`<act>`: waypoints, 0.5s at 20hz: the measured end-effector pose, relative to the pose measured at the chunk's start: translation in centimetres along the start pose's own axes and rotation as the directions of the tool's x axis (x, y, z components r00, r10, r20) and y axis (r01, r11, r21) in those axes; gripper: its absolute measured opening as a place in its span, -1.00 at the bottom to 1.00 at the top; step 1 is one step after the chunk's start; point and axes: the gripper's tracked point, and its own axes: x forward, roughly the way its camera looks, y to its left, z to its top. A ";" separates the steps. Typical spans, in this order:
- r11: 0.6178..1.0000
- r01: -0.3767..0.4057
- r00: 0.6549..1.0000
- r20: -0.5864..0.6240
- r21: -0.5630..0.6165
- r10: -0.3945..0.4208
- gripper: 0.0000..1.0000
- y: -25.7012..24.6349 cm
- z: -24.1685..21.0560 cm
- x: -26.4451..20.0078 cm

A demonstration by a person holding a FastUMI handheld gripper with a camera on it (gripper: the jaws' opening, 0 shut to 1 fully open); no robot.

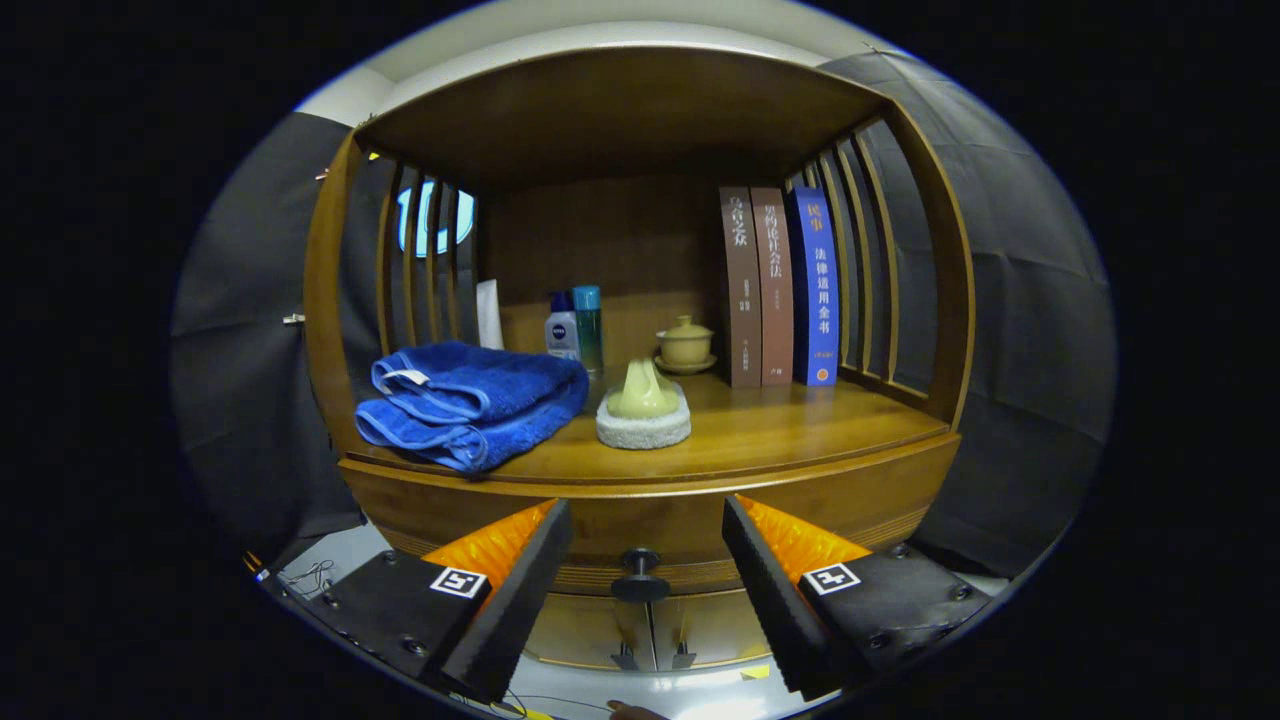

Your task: Pull open the drawer, take out the items inside it, and place them on the countertop above the cabinet.

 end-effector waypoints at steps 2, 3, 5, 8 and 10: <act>1.000 -0.003 1.000 0.009 -0.020 0.003 0.98 -0.1 1.6 -1.5; 1.000 -0.003 1.000 0.018 -0.026 0.004 0.98 -0.2 2.6 -2.2; 1.000 -0.008 0.999 0.048 -0.021 0.009 0.98 -0.1 5.2 -3.7; 0.999 -0.028 0.998 0.055 -0.017 0.029 0.97 0.2 8.1 -5.7; 0.999 -0.034 0.997 0.068 -0.025 0.036 0.98 -0.1 10.8 -7.0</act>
